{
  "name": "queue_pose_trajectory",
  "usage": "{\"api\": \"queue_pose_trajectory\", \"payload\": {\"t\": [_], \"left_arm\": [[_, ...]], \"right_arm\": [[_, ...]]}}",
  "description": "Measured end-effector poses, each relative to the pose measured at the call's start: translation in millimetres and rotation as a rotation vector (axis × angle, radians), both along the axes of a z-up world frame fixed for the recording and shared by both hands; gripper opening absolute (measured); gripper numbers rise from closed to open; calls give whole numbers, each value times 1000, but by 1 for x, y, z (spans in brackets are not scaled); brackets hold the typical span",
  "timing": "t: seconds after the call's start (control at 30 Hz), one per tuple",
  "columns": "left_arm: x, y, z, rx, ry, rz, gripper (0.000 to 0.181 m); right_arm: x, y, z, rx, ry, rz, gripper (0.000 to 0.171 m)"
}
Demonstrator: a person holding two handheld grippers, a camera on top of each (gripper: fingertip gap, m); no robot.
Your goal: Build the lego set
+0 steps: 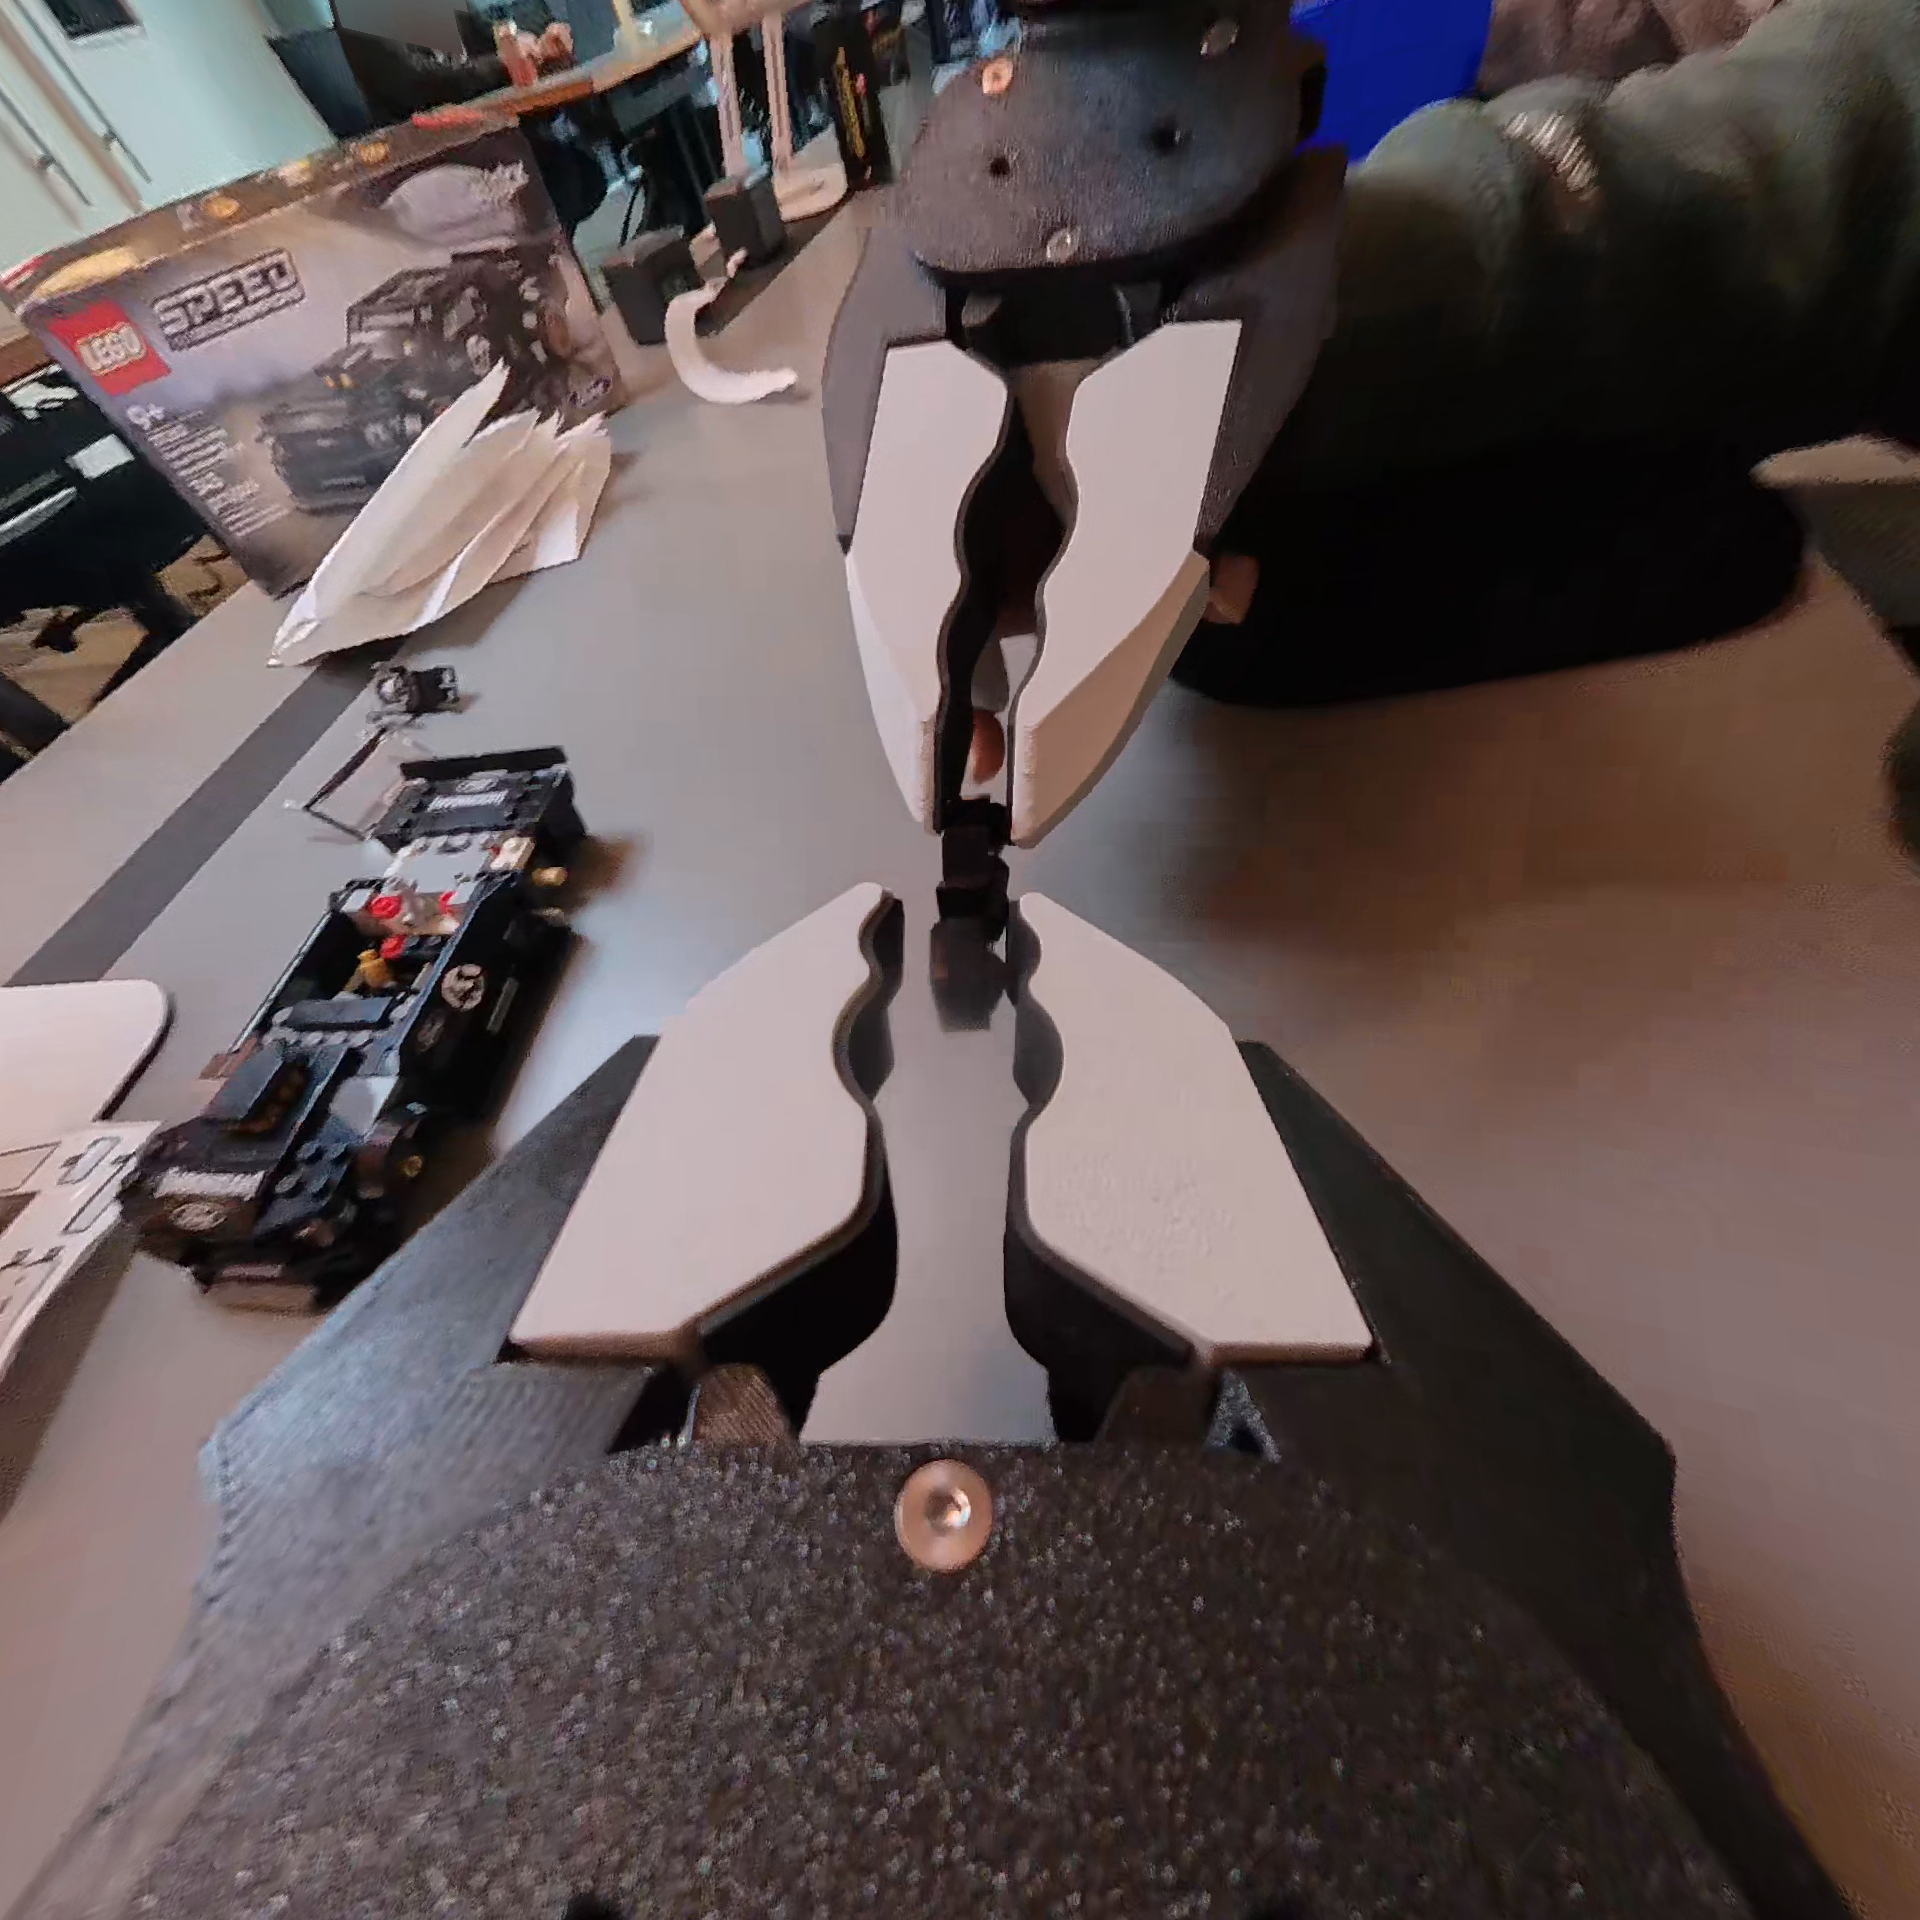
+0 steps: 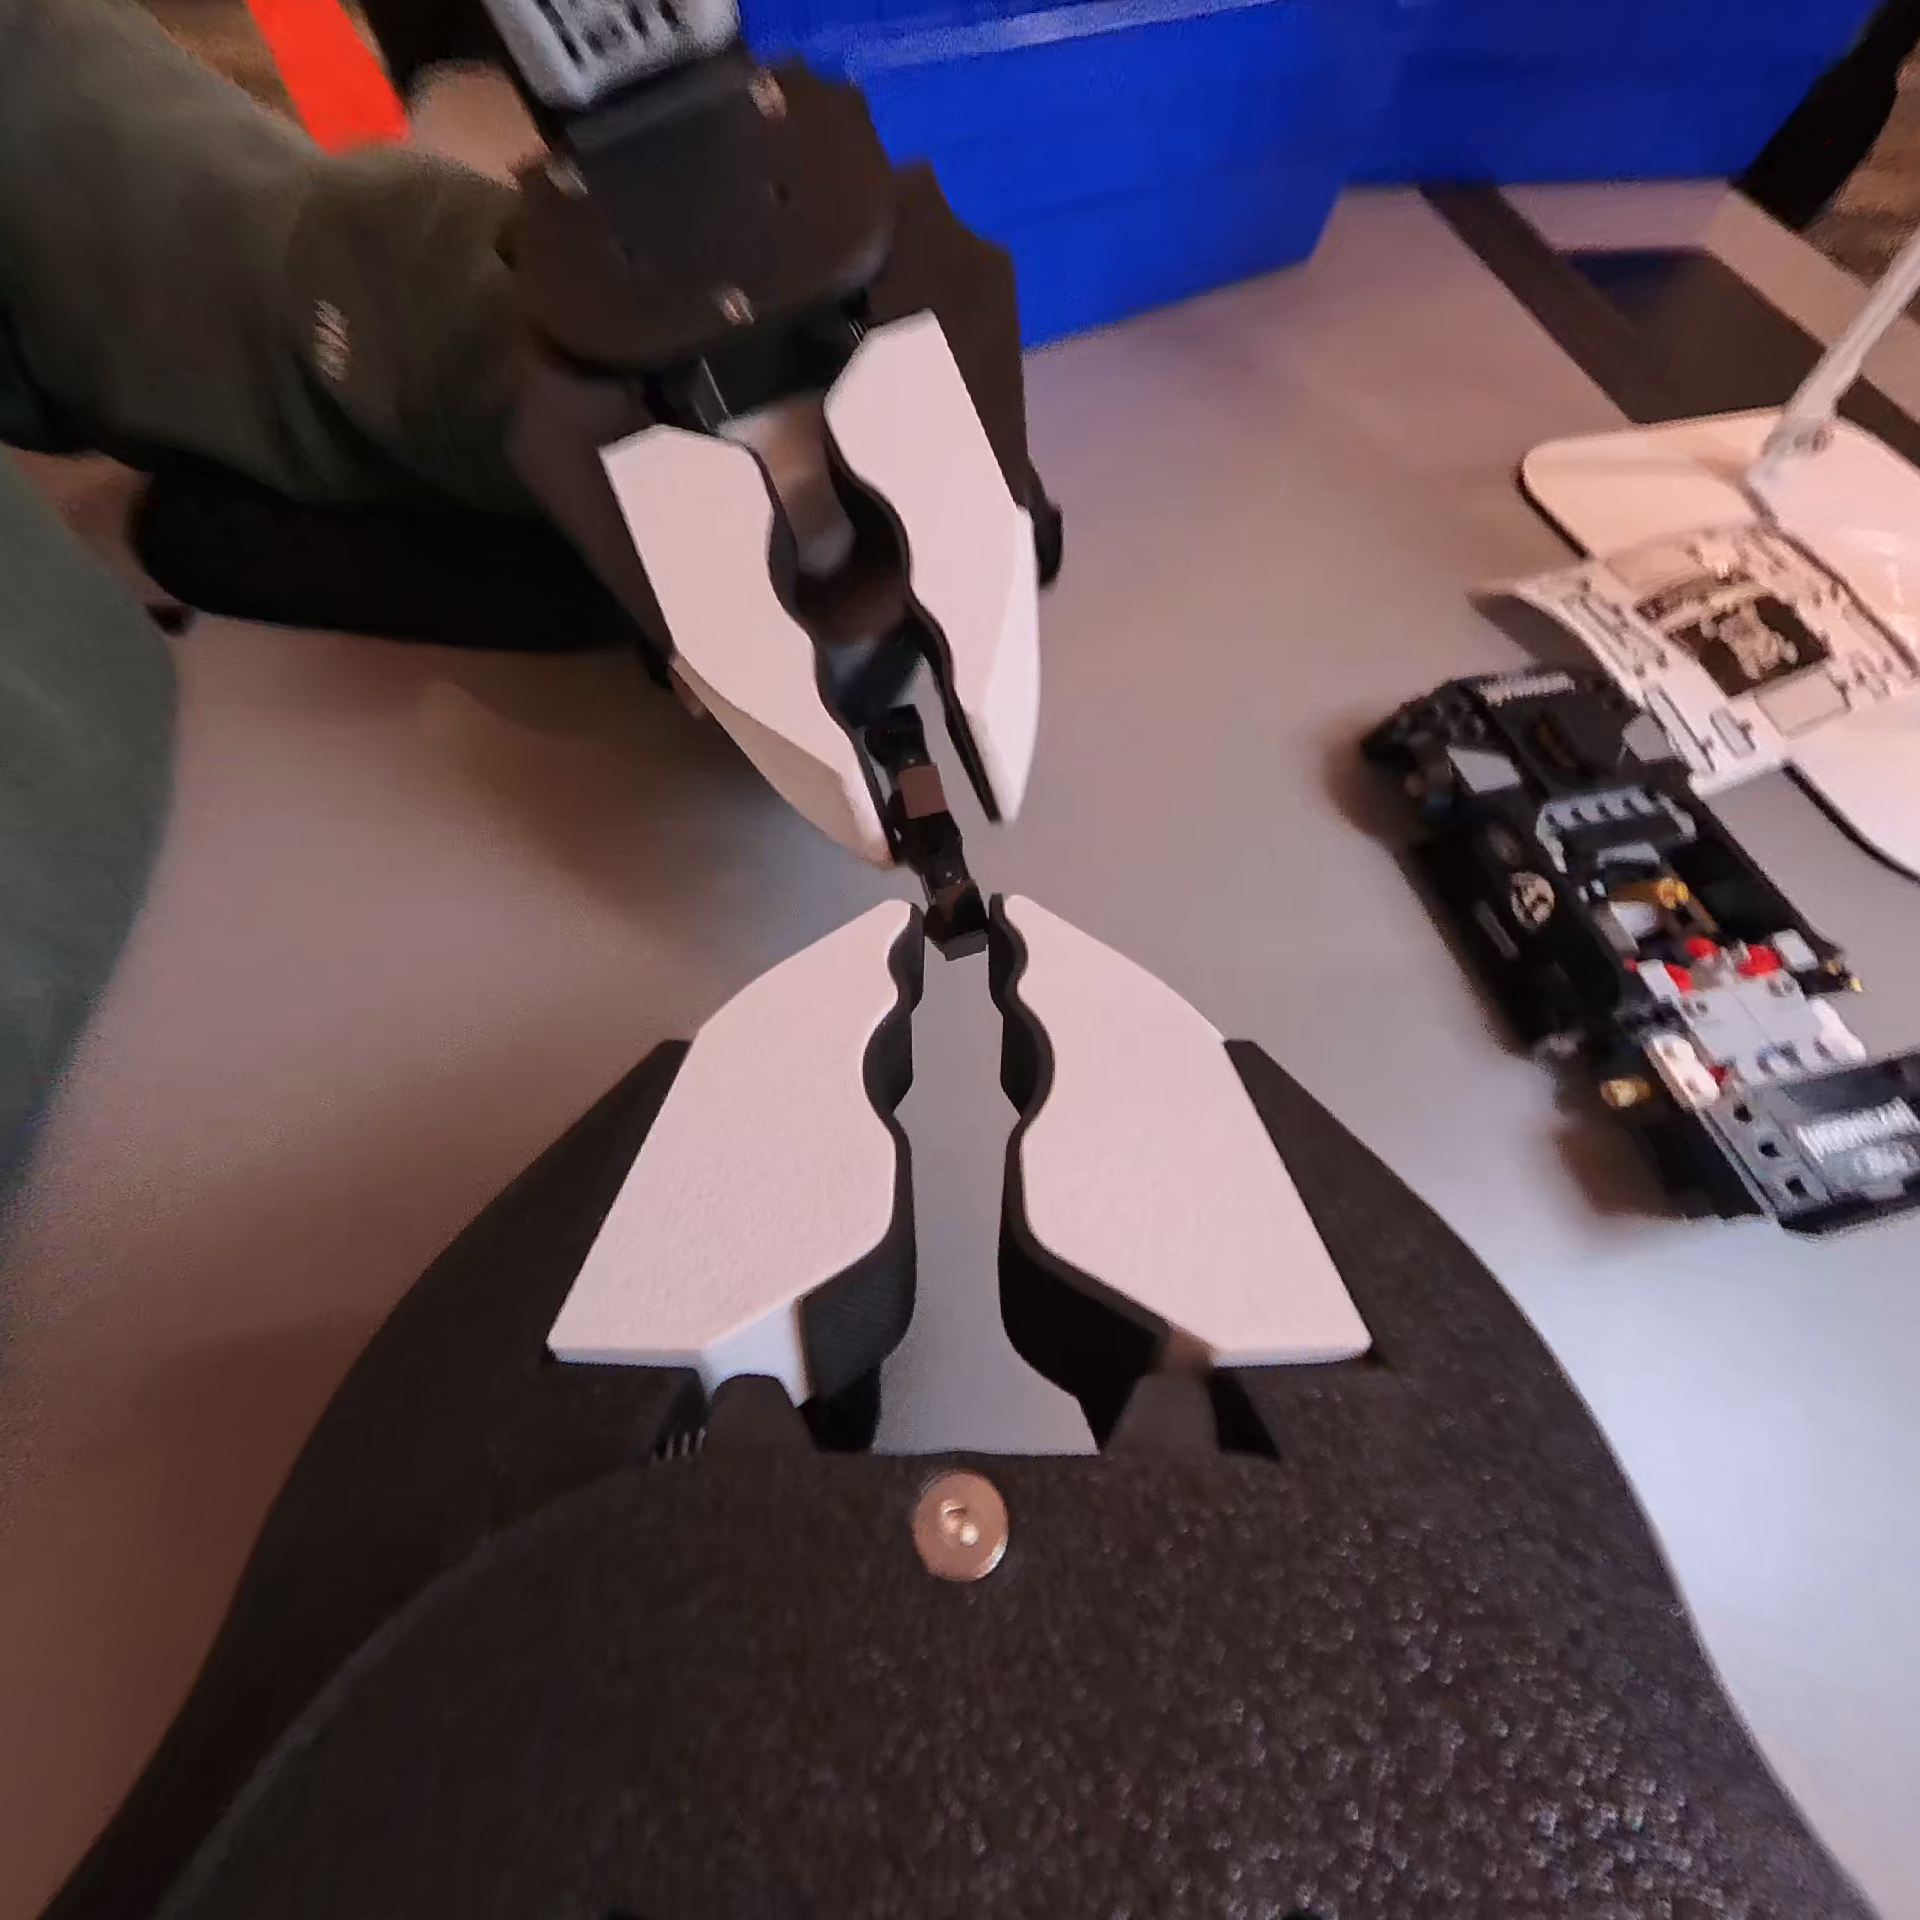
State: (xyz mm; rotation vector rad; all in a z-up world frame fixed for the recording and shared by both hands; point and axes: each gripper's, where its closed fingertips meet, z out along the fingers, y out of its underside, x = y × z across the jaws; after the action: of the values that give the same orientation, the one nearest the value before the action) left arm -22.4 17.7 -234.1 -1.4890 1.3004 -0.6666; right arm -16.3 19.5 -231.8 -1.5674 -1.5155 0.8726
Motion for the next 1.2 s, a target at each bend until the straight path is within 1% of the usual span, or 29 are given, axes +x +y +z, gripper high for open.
{"api": "queue_pose_trajectory", "payload": {"t": [0.07, 0.13, 0.3, 0.4, 0.53, 0.6, 0.67, 0.73, 0.8, 0.87, 0.93, 1.0, 1.07, 1.13, 1.2], "left_arm": [[-5, 7, -9, 39, 72, 35, 19], [-8, 10, -15, 44, 105, 51, 19], [-14, 20, -13, -23, 70, 111, 18], [-16, 24, -9, -72, 23, 140, 18], [-21, 31, 1, -107, -57, 183, 20], [-25, 35, 9, -137, -116, 215, 22], [-31, 42, 21, -149, -191, 264, 22], [-44, 56, 40, -111, -269, 344, 16], [-65, 79, 62, -9, -293, 464, 8], [-85, 103, 88, 78, -288, 574, 2], [-99, 123, 111, 96, -304, 643, 1], [-107, 141, 130, 100, -303, 696, 4], [-108, 152, 145, 80, -321, 710, 6], [-109, 158, 153, 93, -319, 722, 7], [-109, 159, 151, 101, -309, 727, 7]], "right_arm": [[6, 10, -17, 11, -82, -48, 12], [11, 19, -31, 10, -152, -96, 12], [15, 22, -59, 87, -345, -116, 12], [14, 23, -62, 129, -372, -127, 14], [11, 20, -56, 75, -297, -124, 36], [9, 24, -37, 40, -169, -141, 45], [10, 39, -7, 31, -15, -201, 48], [14, 62, 23, 63, 108, -279, 47], [17, 92, 48, 125, 170, -347, 47], [15, 129, 76, 186, 211, -400, 48], [8, 174, 106, 257, 242, -463, 53], [-1, 224, 135, 323, 279, -535, 62], [-11, 271, 153, 347, 290, -593, 77], [-23, 309, 160, 344, 276, -630, 92], [-32, 336, 160, 357, 262, -661, 99]]}}
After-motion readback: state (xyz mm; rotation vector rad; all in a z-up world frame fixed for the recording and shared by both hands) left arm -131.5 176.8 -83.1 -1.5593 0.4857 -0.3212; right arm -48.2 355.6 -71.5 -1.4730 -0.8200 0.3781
